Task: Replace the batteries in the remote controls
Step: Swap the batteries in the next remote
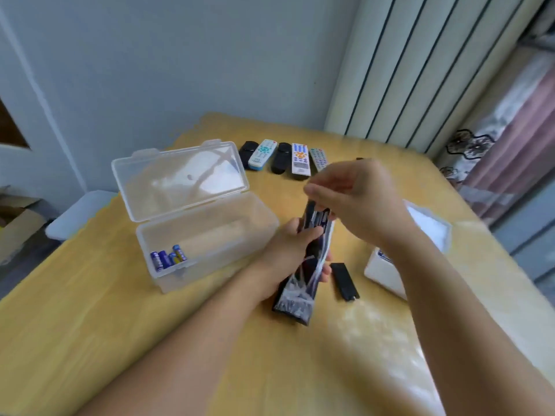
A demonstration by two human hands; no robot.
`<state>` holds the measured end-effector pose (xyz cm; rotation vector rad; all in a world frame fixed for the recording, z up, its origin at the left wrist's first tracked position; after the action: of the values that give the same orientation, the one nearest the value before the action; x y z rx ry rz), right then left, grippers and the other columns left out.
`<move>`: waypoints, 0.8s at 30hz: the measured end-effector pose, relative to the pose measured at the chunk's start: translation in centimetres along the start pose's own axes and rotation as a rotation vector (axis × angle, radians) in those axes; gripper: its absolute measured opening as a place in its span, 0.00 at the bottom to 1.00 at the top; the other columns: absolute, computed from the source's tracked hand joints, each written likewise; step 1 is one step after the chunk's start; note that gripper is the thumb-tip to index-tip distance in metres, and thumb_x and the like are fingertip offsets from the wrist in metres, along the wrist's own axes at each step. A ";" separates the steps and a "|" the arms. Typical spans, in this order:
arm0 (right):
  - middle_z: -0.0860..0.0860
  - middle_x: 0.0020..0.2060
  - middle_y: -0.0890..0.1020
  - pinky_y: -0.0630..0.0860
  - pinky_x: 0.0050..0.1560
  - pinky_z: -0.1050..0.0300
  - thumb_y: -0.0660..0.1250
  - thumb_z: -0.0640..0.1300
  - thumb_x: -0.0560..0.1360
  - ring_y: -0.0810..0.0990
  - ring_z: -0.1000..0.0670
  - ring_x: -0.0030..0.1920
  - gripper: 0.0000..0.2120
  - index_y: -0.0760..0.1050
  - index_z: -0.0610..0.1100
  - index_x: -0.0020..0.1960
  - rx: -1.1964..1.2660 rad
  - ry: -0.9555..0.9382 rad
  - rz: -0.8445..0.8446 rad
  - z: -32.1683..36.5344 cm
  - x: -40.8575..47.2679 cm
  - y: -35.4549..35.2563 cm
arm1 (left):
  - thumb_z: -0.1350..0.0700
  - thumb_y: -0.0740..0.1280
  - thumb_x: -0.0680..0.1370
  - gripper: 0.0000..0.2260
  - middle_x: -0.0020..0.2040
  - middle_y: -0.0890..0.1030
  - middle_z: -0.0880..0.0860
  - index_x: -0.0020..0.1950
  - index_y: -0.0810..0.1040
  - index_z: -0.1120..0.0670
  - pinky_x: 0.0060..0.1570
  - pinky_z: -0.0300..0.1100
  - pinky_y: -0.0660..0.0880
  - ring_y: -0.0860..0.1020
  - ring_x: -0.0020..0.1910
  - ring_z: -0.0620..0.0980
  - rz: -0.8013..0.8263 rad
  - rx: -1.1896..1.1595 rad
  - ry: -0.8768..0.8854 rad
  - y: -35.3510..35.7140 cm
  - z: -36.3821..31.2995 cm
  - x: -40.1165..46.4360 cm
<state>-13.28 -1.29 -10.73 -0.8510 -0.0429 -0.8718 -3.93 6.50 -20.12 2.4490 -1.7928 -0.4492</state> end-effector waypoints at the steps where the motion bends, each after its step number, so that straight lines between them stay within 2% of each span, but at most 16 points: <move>1: 0.53 0.30 0.84 0.79 0.31 0.63 0.75 0.42 0.74 0.82 0.58 0.30 0.02 0.85 0.46 0.42 -0.093 0.060 -0.071 -2.2 -0.7 -3.0 | 0.56 0.63 0.84 0.08 0.38 0.82 0.62 0.57 0.72 0.61 0.31 0.49 0.80 0.80 0.31 0.58 0.000 -0.046 0.003 0.1 0.2 0.5; 2: 0.53 0.29 0.83 0.76 0.31 0.64 0.75 0.40 0.73 0.80 0.58 0.27 0.02 0.85 0.45 0.42 -0.194 0.146 -0.091 -4.4 -1.6 -6.2 | 0.55 0.63 0.84 0.09 0.37 0.82 0.62 0.58 0.72 0.60 0.30 0.49 0.80 0.80 0.31 0.58 -0.009 -0.050 -0.005 0.9 0.3 0.9; 5: 0.48 0.27 0.83 0.73 0.30 0.62 0.77 0.38 0.70 0.75 0.57 0.23 0.03 0.85 0.45 0.40 -0.386 0.388 0.174 -8.2 -3.9 -11.2 | 0.55 0.65 0.83 0.11 0.41 0.83 0.65 0.60 0.74 0.61 0.30 0.48 0.80 0.80 0.31 0.58 0.035 -0.084 -0.013 1.8 0.7 1.8; 7: 0.49 0.27 0.84 0.71 0.25 0.66 0.77 0.38 0.69 0.76 0.58 0.22 0.04 0.85 0.46 0.42 -0.432 0.415 0.309 -9.0 -4.7 -11.3 | 0.55 0.65 0.83 0.11 0.46 0.84 0.67 0.61 0.75 0.60 0.30 0.48 0.80 0.81 0.32 0.58 0.044 -0.031 0.009 2.3 0.8 2.0; 9: 0.51 0.31 0.85 0.75 0.26 0.63 0.77 0.37 0.69 0.82 0.55 0.27 0.07 0.85 0.47 0.45 -0.464 0.422 0.365 -9.5 -5.2 -10.1 | 0.55 0.65 0.83 0.10 0.48 0.84 0.66 0.62 0.75 0.58 0.29 0.47 0.80 0.81 0.33 0.57 0.054 0.013 0.015 2.7 0.9 2.0; 12: 0.49 0.41 0.84 0.82 0.39 0.54 0.71 0.39 0.71 0.82 0.49 0.39 0.12 0.84 0.49 0.52 -0.628 0.399 0.382 -10.2 -5.6 -8.4 | 0.55 0.66 0.83 0.09 0.47 0.85 0.63 0.62 0.76 0.56 0.30 0.46 0.80 0.82 0.33 0.57 0.060 0.064 0.043 2.9 1.4 1.9; 16: 0.46 0.46 0.83 0.80 0.43 0.53 0.68 0.39 0.74 0.81 0.45 0.46 0.11 0.83 0.45 0.55 -0.762 0.358 0.427 -10.5 -5.3 -7.9 | 0.56 0.66 0.83 0.08 0.46 0.85 0.63 0.61 0.77 0.53 0.30 0.47 0.80 0.82 0.34 0.58 0.067 0.078 0.056 2.8 1.7 2.3; 19: 0.45 0.47 0.81 0.80 0.44 0.51 0.66 0.36 0.74 0.80 0.43 0.47 0.10 0.81 0.43 0.54 -0.779 0.378 0.422 -10.5 -5.5 -7.5 | 0.56 0.67 0.82 0.07 0.46 0.85 0.62 0.60 0.77 0.53 0.31 0.48 0.80 0.82 0.34 0.58 0.086 0.097 0.058 2.8 1.9 2.7; 24: 0.45 0.49 0.80 0.80 0.47 0.51 0.67 0.38 0.76 0.79 0.44 0.47 0.10 0.80 0.43 0.57 -0.775 0.393 0.434 -10.7 -5.7 -7.4 | 0.56 0.67 0.82 0.07 0.47 0.86 0.61 0.60 0.77 0.53 0.33 0.49 0.81 0.83 0.35 0.58 0.109 0.108 0.070 2.4 2.1 2.9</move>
<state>-25.32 -7.30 -15.27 -1.3222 0.8419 -0.6189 -5.94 3.21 -22.17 2.3867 -1.9573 -0.2613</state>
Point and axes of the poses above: each hand's wrist, its own x-axis towards the middle knuckle, its own y-axis out of the palm, z = x × y, the point moved 1 cm from there along x, towards the middle knuckle
